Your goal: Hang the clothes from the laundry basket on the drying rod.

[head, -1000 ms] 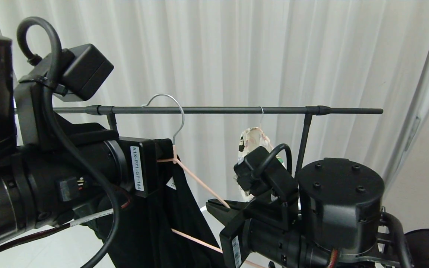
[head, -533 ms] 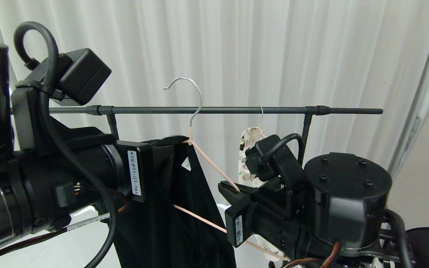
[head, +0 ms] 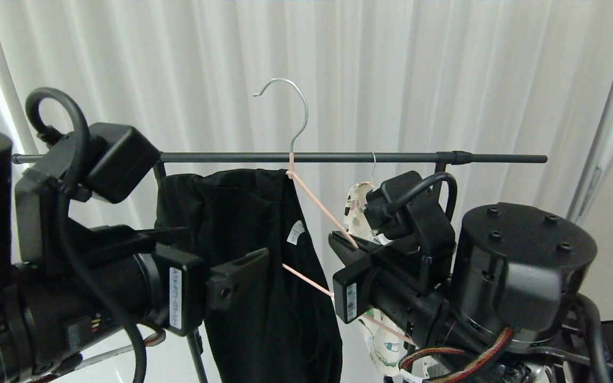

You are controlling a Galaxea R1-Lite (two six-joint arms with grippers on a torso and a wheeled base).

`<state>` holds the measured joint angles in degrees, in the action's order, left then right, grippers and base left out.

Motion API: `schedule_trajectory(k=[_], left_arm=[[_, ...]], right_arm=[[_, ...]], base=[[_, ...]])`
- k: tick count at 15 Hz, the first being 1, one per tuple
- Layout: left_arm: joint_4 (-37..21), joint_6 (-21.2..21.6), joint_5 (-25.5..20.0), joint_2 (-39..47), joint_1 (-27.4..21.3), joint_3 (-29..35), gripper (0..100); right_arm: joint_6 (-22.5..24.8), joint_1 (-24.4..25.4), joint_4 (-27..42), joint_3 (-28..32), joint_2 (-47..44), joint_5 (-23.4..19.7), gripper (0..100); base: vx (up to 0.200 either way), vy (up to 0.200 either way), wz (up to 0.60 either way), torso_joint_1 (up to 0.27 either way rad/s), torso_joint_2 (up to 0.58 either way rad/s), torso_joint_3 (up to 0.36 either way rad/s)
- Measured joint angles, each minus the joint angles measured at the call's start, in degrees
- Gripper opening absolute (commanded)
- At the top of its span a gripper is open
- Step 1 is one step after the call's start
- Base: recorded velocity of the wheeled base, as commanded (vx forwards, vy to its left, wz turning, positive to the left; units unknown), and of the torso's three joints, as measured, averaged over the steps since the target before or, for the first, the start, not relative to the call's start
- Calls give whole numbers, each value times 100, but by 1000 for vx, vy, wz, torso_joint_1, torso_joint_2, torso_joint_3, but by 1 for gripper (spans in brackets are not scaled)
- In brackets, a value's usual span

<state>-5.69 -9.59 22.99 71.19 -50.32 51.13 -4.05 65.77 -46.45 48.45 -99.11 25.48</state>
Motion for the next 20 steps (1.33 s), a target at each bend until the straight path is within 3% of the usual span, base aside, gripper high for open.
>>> schedule_trajectory(k=[4, 10, 13, 16, 20], left_arm=[[6, 768, -22, -612, 123, -645, 100], [15, 948, -127, -1106, 400, -774, 100], [143, 1059, -649, -1211, 410, -789, 100], [178, 1701, -1512, -1367, 485, -979, 100], [602, 1944, -2154, -1493, 523, -1445, 100]], right_arm=[[202, -135, -5, -412, 333, 2, 0], [451, -306, 5, -1631, 1428, -49, 0], [475, -307, 5, -2016, 1794, -79, 0], [491, -108, 27, -2483, 2094, -128, 0], [574, 278, 24, -2960, 2343, -532, 0]], base=[[0, 0, 0, 0, 0, 0], [0, 0, 0, 0, 0, 0], [0, 0, 0, 0, 0, 0], [0, 0, 0, 0, 0, 0], [0, 0, 0, 0, 0, 0]])
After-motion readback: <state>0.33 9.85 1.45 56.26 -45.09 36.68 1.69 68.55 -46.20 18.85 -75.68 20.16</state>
